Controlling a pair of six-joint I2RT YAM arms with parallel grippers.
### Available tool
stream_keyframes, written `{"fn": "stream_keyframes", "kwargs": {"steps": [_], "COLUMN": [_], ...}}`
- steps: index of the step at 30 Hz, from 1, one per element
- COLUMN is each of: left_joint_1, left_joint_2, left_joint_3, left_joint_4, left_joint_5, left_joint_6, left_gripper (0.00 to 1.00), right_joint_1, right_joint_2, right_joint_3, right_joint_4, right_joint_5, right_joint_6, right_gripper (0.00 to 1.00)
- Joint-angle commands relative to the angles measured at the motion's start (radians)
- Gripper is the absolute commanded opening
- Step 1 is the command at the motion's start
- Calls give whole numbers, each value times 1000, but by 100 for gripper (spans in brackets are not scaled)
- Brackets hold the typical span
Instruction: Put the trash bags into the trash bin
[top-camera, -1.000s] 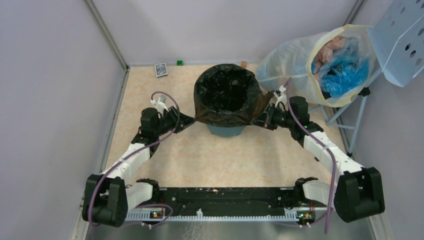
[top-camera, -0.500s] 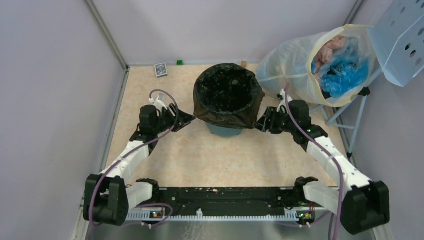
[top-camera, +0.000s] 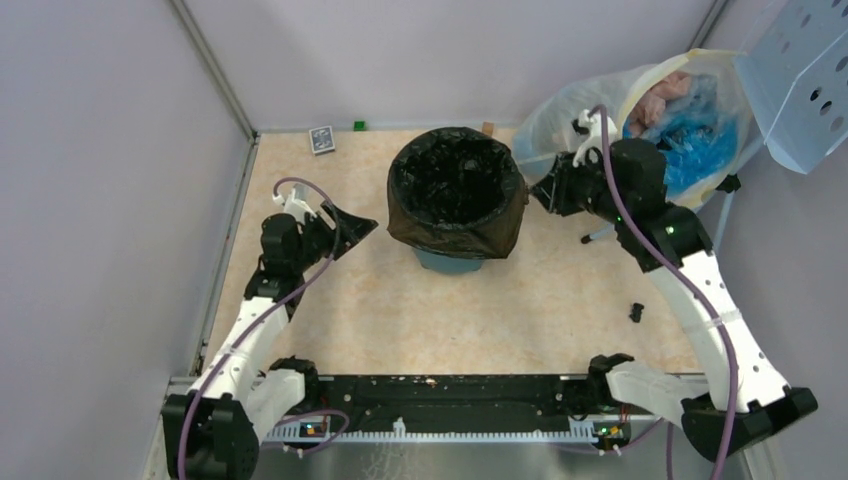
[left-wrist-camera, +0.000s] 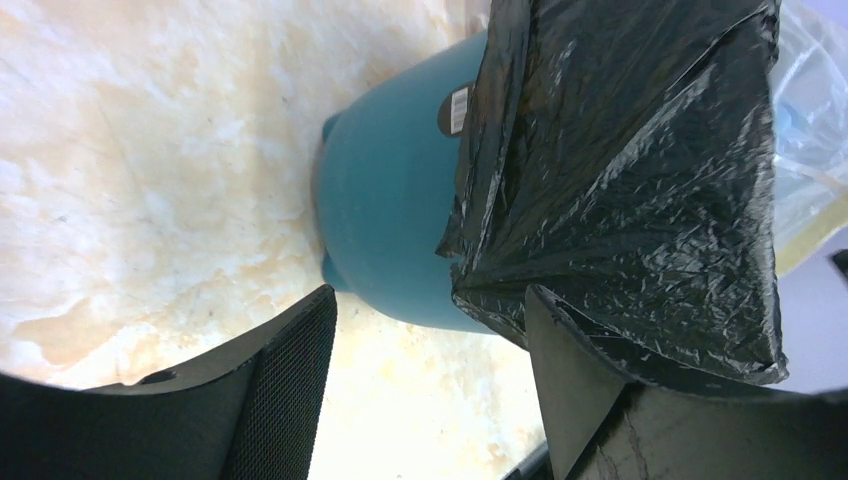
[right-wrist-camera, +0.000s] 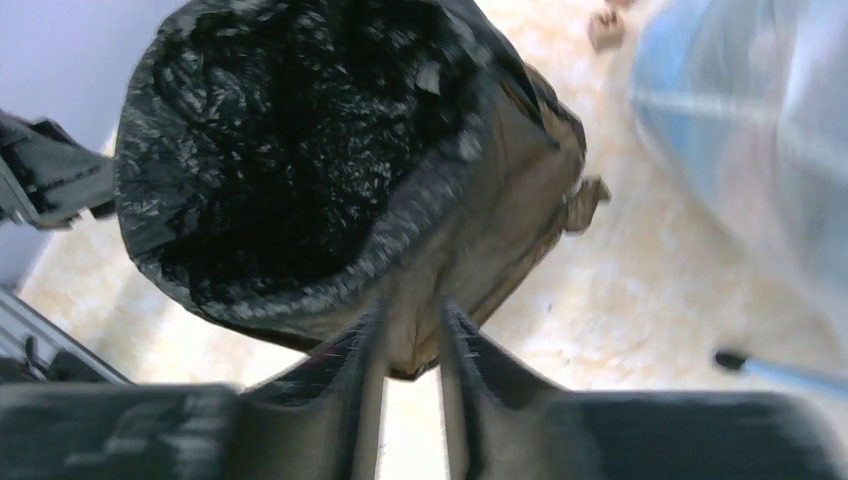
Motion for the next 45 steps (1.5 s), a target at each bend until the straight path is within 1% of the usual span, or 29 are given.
{"fn": "stream_keyframes", "kwargs": {"steps": [1,3,8,11,15,18,22,27,34,40,45], "left_joint_1": [8,8,6,6,6,-6,-53,-89,-101,-115,-122], "left_joint_2": [-67,-70,-12,56,171,244,321,392,397,408,418], "left_joint_3": [81,97,148,180,238,261,244,246,245,245,225], "left_joint_4": [-72,-71,-48,-24,8,51,159,216,215,218,243], "left_joint_5": [-101,-85,9,44,103,162,170,181,145,148,147], "left_joint_6": [90,123,168,169,144,104,58,23,32,33,20], "left_gripper": [74,74,74,74,72,69,66,65,65,64,64], "right_joint_1": [99,172,309,338,344,344,345,345,339,298,292], "right_joint_2": [152,249,488,618,762,812,811,865,912,935,969], "right_joint_3": [211,306,513,618,693,666,567,558,517,480,463], "right_joint_4": [-118,-149,-229,-287,-366,-379,-326,-327,-316,-300,-300], "right_joint_5": [16,65,137,156,153,154,126,98,97,37,49], "right_joint_6": [-129,-154,-201,-213,-222,-217,-217,-210,-193,-171,-164], "right_gripper": [15,0,0,0,0,0,0,0,0,0,0]}}
